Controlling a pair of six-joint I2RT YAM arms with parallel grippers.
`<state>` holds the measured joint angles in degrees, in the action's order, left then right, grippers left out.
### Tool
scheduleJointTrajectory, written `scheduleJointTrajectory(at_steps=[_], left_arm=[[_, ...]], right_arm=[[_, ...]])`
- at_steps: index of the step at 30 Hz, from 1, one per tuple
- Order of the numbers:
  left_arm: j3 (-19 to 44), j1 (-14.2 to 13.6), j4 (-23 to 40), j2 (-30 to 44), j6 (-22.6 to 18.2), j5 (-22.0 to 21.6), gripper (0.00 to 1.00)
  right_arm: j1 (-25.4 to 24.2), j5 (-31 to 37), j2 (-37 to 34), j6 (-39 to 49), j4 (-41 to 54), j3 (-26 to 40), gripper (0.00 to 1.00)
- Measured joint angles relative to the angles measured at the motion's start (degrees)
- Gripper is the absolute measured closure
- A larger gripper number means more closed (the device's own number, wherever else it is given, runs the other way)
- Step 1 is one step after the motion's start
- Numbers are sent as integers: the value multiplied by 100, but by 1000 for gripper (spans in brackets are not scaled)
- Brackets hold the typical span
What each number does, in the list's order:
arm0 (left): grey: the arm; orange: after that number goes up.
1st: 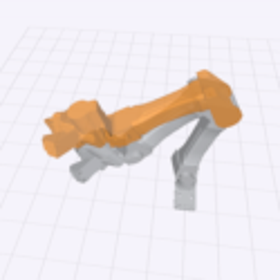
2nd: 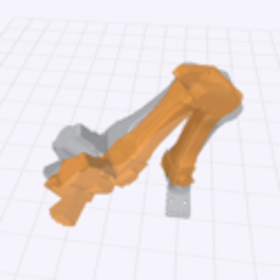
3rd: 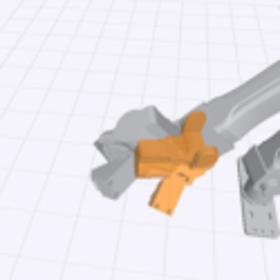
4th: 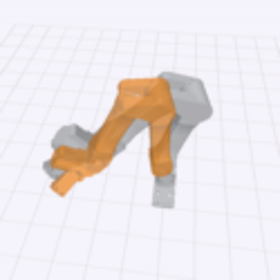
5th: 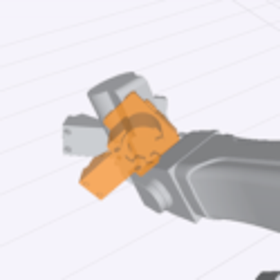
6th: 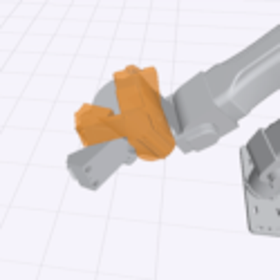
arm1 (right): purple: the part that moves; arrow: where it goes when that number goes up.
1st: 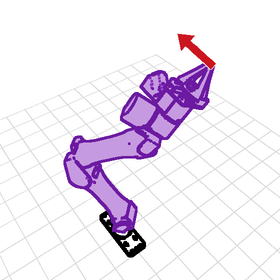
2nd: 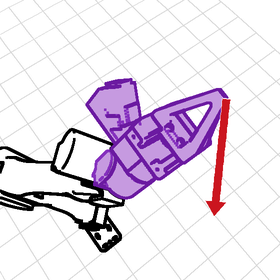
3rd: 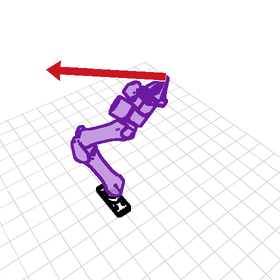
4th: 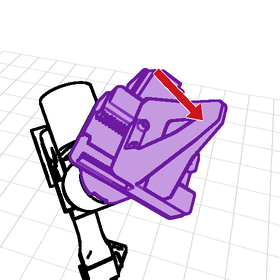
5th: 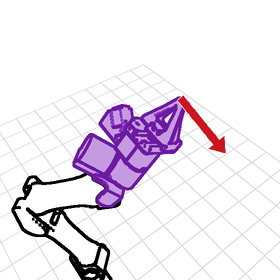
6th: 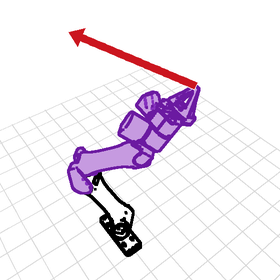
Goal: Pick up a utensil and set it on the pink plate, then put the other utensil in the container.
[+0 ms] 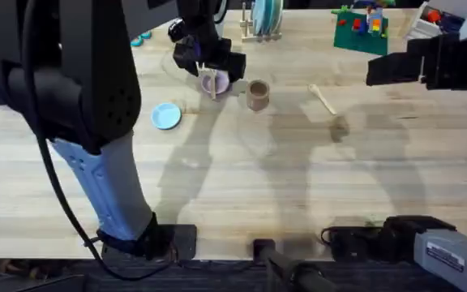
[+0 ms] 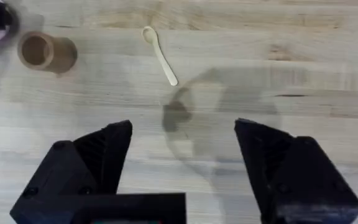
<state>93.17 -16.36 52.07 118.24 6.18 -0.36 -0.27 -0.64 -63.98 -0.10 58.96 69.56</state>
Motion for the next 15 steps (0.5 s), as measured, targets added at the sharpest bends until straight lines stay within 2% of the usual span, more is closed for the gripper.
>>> scheduleJointTrajectory(at_steps=[11,15], left_arm=[[0,0,18,0,-1,18,4],[93,0,281,0,58,19,7]], right_arm=[[0,0,0,0,0,0,7],[0,0,2,1,0,0,8]])
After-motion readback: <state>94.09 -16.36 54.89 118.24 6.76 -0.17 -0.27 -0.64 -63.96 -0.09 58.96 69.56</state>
